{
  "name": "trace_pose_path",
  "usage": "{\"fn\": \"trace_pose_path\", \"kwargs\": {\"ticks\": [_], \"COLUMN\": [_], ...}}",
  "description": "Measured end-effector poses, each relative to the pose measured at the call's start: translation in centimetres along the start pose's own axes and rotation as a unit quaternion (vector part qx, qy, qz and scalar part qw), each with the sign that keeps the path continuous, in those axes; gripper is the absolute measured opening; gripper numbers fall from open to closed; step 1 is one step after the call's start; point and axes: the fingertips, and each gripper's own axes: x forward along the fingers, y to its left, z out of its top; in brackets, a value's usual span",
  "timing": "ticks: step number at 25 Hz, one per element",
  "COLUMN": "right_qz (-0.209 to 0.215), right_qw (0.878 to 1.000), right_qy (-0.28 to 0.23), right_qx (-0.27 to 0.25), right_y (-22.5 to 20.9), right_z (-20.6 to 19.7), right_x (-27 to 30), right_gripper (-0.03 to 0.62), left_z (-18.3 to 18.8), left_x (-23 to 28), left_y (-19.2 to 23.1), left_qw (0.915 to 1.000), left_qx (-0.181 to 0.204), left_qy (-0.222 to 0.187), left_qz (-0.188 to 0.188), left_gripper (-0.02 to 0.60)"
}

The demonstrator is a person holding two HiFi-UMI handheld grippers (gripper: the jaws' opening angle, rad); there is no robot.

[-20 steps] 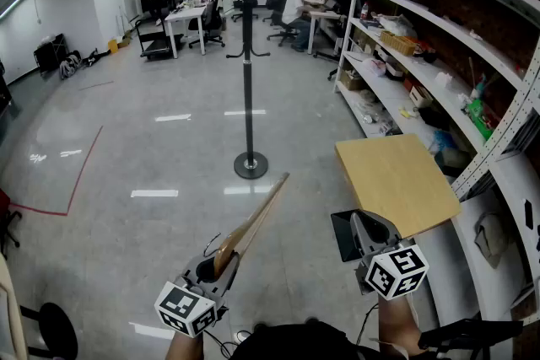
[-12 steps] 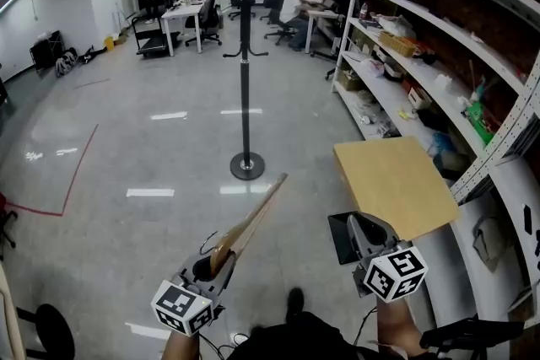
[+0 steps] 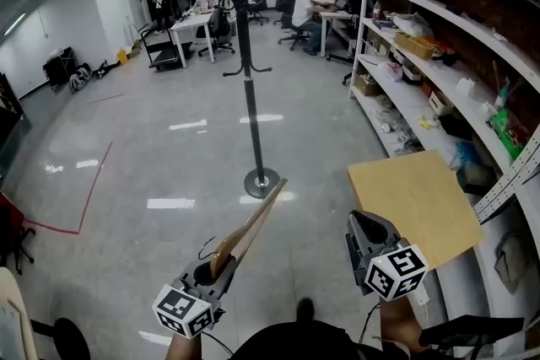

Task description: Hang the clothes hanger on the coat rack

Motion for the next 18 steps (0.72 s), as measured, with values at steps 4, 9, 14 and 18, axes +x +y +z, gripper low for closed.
{"fn": "trace_pose_path", "kwargs": {"ticks": [4, 9, 14, 18], "right_qz": [0.014, 0.023, 0.035, 0.033], "right_qw": [1.000, 1.000, 0.999, 0.999], "right_qy": [-0.003, 0.001, 0.004, 0.004], "right_qx": [0.000, 0.008, 0.018, -0.013], "right_y": [-4.1, -7.5, -9.7, -10.1], "right_z": [0.9, 1.0, 1.0, 1.5], "right_x": [3.8, 7.0, 9.8, 12.5], "right_gripper": [0.008, 0.008, 0.008, 0.008], "left_z": [2.0, 3.7, 4.4, 4.7], "left_x": [5.2, 9.5, 12.7, 15.1], "left_y": [1.5, 2.9, 4.6, 6.5], "left_qw": [1.0000, 0.9997, 0.9997, 0.9999], "left_qx": [-0.006, -0.001, -0.002, -0.001], "left_qy": [-0.007, -0.012, 0.002, 0.005], "left_qz": [0.003, 0.019, 0.025, 0.015], "left_gripper": [0.034, 0.034, 0.034, 0.034]}}
